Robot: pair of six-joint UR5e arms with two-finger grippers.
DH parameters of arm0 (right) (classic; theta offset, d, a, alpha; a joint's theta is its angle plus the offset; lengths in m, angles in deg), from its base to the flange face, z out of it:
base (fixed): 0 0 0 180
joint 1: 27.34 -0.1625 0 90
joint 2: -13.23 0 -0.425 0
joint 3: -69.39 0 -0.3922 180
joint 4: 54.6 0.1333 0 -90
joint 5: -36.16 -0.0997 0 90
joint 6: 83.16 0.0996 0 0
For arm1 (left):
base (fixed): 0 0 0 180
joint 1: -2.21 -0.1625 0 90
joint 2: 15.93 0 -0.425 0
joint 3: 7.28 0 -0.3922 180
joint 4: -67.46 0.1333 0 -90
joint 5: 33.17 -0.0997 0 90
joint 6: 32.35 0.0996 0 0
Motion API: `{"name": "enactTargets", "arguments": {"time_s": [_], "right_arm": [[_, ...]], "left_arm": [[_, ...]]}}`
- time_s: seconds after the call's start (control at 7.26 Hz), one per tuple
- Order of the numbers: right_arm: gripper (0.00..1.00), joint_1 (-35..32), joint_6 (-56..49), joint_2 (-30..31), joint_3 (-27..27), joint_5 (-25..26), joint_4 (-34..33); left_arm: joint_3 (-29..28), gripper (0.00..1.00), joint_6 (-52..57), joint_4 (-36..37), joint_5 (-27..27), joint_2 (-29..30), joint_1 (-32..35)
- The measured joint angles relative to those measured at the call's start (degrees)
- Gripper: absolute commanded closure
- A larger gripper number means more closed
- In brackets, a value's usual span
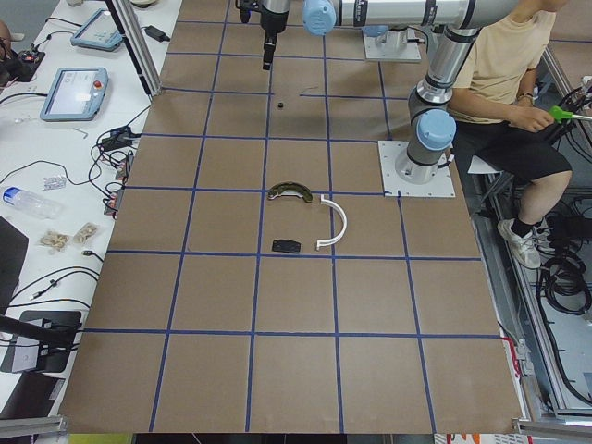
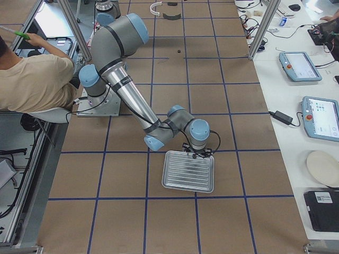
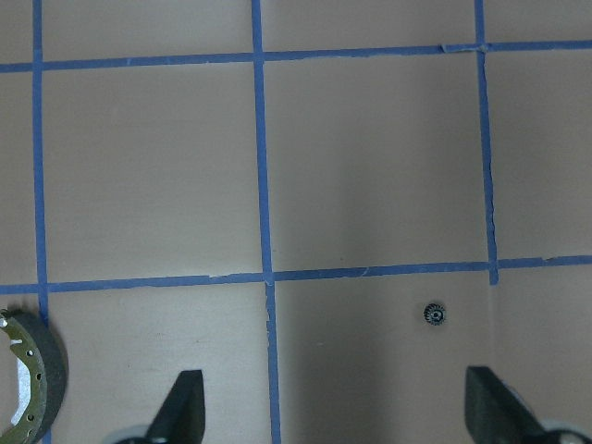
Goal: Place bearing gear from tray to pile
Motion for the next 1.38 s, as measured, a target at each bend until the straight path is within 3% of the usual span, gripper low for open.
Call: {"name": "enactTargets", "arguments": {"time_s": [0.28, 0.69, 0.83, 0.96, 1.38], "right_arm": [[0.15, 0.0, 0.0, 0.1, 0.0, 0.7, 0.0], [0.27, 0.1, 0.2, 0.0, 0.1, 1.6, 0.0], [0.39, 0.1, 0.2, 0.0, 0.1, 1.7, 0.0], [0.67, 0.1, 0.3, -0.1, 0.1, 1.7, 0.0], [0.93, 0.1, 1.0, -0.1, -0.2, 1.9, 0.0]], "left_arm": [[0.0, 0.00, 0.0, 0.0, 0.0, 0.0, 0.0], [0.1, 0.00, 0.0, 0.0, 0.0, -0.1, 0.0], [0.1, 0.00, 0.0, 0.0, 0.0, -0.1, 0.0], [0.1, 0.00, 0.0, 0.0, 0.0, -0.1, 0.0], [0.1, 0.00, 0.0, 0.0, 0.0, -0.1, 0.0]]}}
